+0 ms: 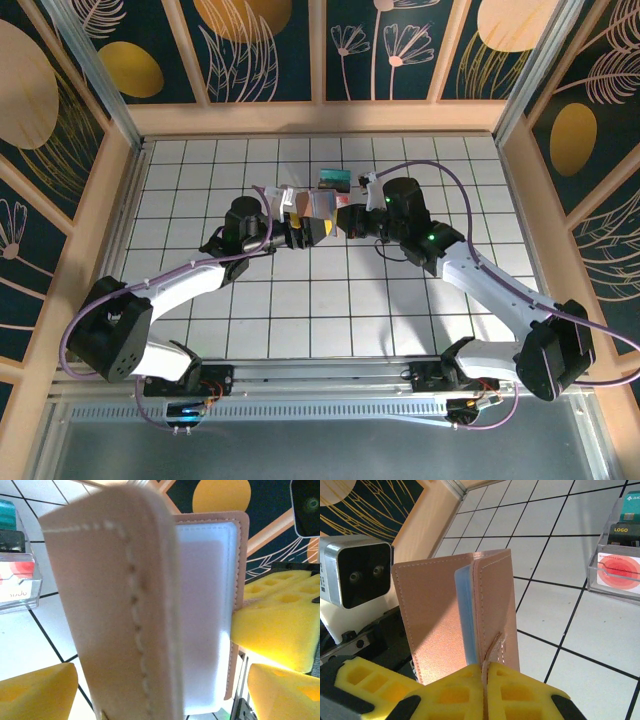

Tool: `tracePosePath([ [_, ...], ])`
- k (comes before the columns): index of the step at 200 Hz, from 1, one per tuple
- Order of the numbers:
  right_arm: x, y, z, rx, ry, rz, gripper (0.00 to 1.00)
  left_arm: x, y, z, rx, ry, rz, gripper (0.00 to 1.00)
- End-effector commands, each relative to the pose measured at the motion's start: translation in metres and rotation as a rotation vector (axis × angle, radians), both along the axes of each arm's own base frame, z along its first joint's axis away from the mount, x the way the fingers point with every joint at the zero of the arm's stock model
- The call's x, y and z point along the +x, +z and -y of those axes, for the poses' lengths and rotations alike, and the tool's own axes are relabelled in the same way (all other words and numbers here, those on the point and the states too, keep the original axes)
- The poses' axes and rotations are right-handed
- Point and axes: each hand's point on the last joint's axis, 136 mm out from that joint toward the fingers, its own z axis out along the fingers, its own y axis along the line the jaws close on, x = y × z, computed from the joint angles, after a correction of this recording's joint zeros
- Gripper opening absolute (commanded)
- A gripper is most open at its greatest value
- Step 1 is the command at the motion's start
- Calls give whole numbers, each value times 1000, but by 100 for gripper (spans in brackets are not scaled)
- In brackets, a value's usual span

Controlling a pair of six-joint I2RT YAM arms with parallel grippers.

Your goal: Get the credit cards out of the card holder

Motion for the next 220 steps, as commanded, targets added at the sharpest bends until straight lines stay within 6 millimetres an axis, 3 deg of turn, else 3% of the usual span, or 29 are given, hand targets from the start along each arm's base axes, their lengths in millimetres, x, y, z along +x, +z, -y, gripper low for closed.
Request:
tracePosePath([
  [1,2,29,-3,30,5,77,0,3,8,0,12,15,25,86],
  [36,1,32,-3,32,4,82,0,3,3,-2,22,27,17,90],
  [56,0,33,-3,33,3,86,0,3,6,-1,16,22,22,99],
  [97,-1,34,-6,36,4,88,0,-2,17,7,3,-19,61,99],
  [140,-2,37,-8,37,9,95,0,1,9,8,46,-2,49,99],
  [220,-6,44,-4,46,2,114,0,4,4,2,78,39,36,84],
])
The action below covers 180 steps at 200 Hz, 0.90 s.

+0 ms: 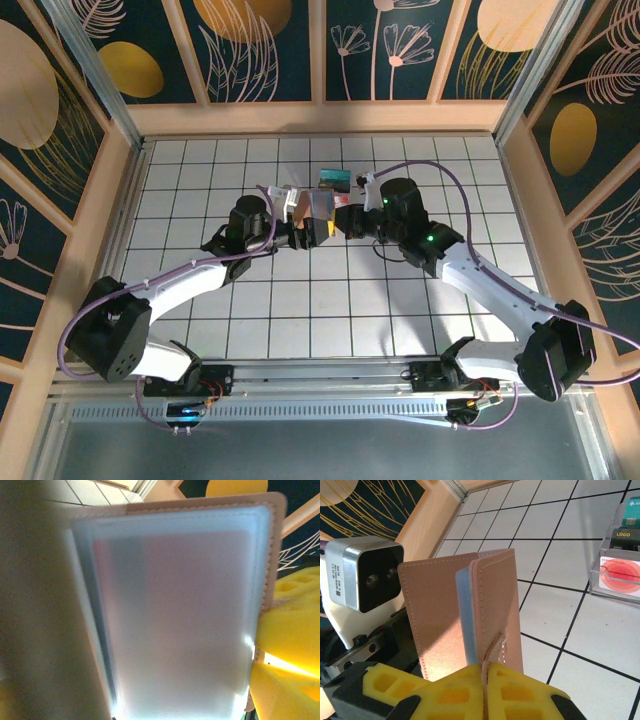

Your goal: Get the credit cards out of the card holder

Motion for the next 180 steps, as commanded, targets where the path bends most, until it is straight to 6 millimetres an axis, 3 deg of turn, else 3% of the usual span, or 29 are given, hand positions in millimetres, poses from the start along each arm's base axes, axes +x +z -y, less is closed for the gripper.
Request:
tracePosePath([
  [1,-3,39,0,53,8,97,0,2,8,-1,17,15,23,84],
  [51,-5,43,6,49,-13,109,0,0,10,-5,18,29,34,79],
  [110,-5,40,4,58,-10,103,0,-8,24,-3,-35,-2,62,49],
  [180,-2,39,4,62,-18,100,0,-10,29,-3,-37,-11,70,24],
])
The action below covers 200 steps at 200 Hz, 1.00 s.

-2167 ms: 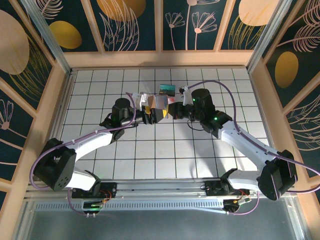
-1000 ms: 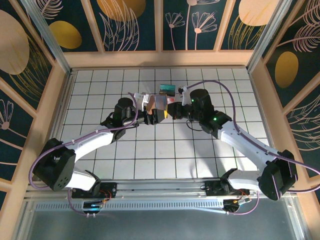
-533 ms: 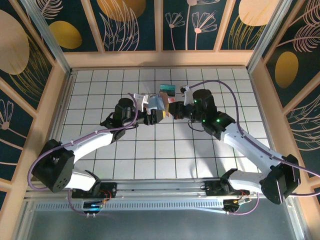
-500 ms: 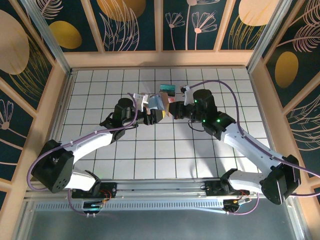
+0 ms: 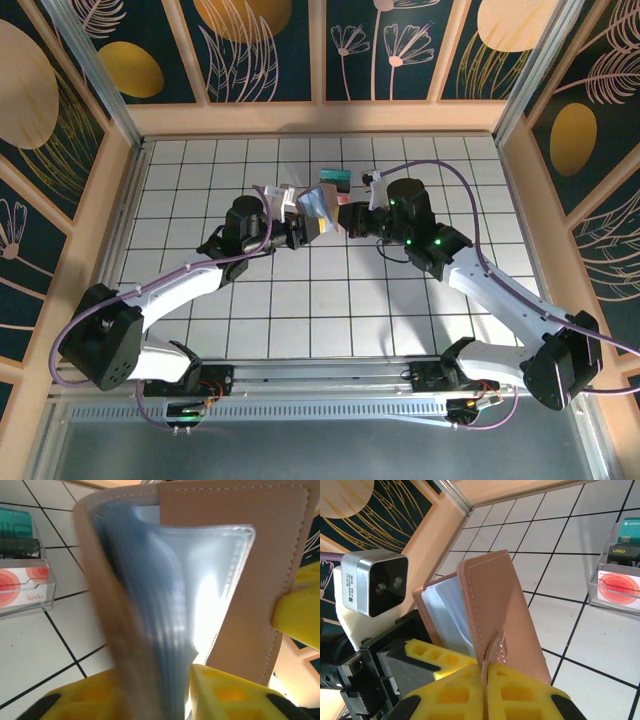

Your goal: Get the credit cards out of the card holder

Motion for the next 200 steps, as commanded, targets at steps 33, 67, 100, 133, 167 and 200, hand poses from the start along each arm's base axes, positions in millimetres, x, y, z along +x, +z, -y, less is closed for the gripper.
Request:
tracePosePath([
  [33,4,22,-6,54,-1,51,0,-5,17,0,-25,-20,50,11],
  [67,7,21,-9,62,-5,38,14,-6,17,-1,-14,-18,54,5],
  [100,10,20,-14,68,-1,25,54,-6,15,-2,-5,-15,54,3],
  [133,12,20,-20,78,7,17,70,-6,15,-3,1,-14,56,3],
  [167,21,15,-20,58,-29,2,77,-9,16,-1,-5,-30,56,4],
  [200,30,4,-23,29,-54,-24,77,-13,16,1,-7,-64,56,5],
])
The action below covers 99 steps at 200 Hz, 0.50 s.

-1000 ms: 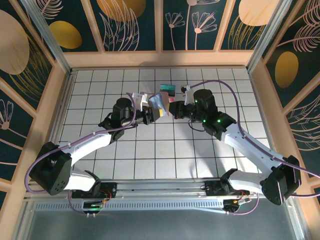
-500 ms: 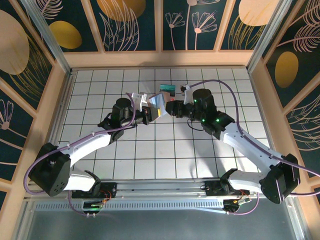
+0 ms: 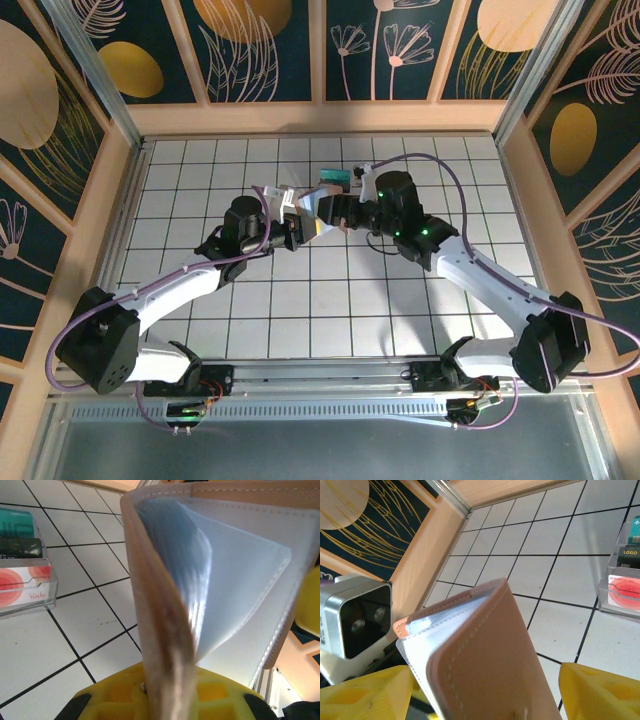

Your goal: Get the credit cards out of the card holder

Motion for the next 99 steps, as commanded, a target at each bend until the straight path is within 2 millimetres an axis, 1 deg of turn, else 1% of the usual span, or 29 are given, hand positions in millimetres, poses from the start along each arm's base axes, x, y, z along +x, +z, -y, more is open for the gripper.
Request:
tracePosePath([
  [1,10,9,-5,7,-31,19,77,-9,15,4,-24,-54,46,5],
  [19,13,3,-8,-7,-33,5,78,-12,15,5,-28,-73,43,5],
  [35,15,-2,-9,-17,-38,-7,78,-13,14,6,-30,-85,40,8],
  [53,16,-9,-9,-30,-49,-28,75,-14,14,8,-33,-90,36,10],
  [71,19,-16,-7,-43,-69,-46,66,-14,14,9,-40,-93,32,11],
  [78,19,-19,-5,-47,-78,-56,60,-13,14,9,-45,-90,30,12],
  [92,19,-21,-4,-40,-83,-64,47,-14,15,9,-52,-92,28,18],
  [99,19,-22,-2,-30,-86,-70,41,-15,15,9,-55,-94,25,24],
])
